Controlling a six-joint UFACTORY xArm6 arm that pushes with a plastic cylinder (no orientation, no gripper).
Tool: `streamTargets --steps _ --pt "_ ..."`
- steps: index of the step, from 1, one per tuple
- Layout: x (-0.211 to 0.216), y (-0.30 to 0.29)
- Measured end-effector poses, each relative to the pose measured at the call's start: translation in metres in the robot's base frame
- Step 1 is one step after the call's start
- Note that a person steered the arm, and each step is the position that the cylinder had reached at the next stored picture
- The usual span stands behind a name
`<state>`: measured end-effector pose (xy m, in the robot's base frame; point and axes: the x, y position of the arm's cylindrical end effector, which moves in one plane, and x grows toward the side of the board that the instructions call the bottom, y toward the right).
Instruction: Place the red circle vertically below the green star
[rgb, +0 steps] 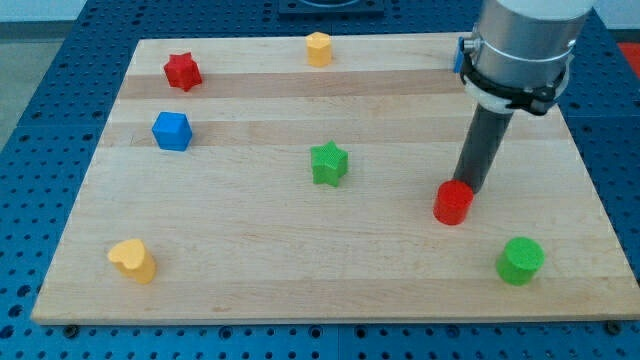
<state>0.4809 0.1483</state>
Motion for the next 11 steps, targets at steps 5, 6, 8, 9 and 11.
streamTargets --steps 5,6,8,9,11 --pt "0.06 -0.06" --pt "0.062 -0.061" --pt "0.092 -0.043" --pt "0.093 -0.049" --pt "0.093 -0.093"
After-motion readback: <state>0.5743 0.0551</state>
